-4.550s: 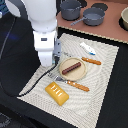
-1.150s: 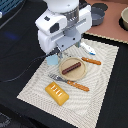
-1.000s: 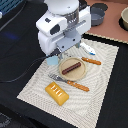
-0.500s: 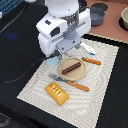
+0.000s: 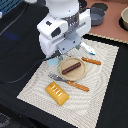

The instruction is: Interact with the objects in diverse but meaningful ways.

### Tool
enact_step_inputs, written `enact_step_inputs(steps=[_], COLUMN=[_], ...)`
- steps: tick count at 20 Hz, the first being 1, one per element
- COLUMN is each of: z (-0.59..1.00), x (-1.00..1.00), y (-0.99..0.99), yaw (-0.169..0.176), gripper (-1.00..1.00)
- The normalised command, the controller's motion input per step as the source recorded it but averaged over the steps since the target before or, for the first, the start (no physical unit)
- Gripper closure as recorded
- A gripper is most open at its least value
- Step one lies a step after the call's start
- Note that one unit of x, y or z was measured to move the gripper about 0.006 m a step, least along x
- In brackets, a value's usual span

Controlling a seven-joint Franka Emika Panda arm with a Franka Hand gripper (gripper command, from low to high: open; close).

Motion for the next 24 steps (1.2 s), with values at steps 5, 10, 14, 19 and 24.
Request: enact_step_inputs(steps=[5, 10, 14, 19, 24], z=[0.15, 0.11, 0.11, 0.17, 0.19], x=[0.12, 0.17, 0.25, 0.37, 0.42], y=[-0.04, -0.09, -0.13, -0.12, -0.11], yaw=[0.240, 0.228, 0.202, 0.117, 0.041], gripper=[-1.00, -1.00, -1.00, -1.00, -1.00])
